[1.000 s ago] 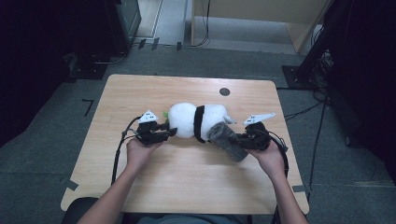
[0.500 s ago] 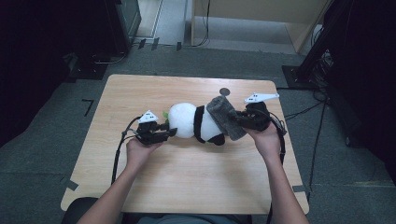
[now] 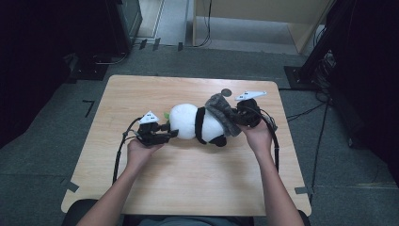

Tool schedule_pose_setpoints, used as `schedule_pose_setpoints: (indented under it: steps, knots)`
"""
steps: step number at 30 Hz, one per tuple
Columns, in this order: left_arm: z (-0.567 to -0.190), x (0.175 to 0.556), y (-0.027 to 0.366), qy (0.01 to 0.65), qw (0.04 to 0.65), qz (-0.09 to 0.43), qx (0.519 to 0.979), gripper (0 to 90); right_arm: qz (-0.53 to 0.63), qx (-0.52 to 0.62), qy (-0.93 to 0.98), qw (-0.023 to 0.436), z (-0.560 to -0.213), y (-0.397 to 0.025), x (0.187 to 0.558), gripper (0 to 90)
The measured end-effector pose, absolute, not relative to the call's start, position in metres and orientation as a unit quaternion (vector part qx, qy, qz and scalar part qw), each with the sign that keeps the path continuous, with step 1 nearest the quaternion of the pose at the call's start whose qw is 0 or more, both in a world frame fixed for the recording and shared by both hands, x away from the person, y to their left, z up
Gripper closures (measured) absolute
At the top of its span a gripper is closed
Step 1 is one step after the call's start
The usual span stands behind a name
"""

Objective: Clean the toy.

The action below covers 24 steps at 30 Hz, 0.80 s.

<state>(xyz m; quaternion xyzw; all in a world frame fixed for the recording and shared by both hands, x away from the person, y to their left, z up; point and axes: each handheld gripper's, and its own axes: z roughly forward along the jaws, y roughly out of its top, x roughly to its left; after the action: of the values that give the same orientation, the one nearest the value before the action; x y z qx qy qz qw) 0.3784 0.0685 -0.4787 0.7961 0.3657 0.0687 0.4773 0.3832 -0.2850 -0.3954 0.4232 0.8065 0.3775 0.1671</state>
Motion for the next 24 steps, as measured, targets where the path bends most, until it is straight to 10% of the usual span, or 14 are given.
schedule_pose_setpoints:
  steps: [24]
  knots:
    - [-0.473, 0.436, 0.072, 0.292, 0.494, 0.03, 0.819, 14.6, 0.408, 0.418, 0.801, 0.127, -0.412, -0.297, 0.391, 75.9]
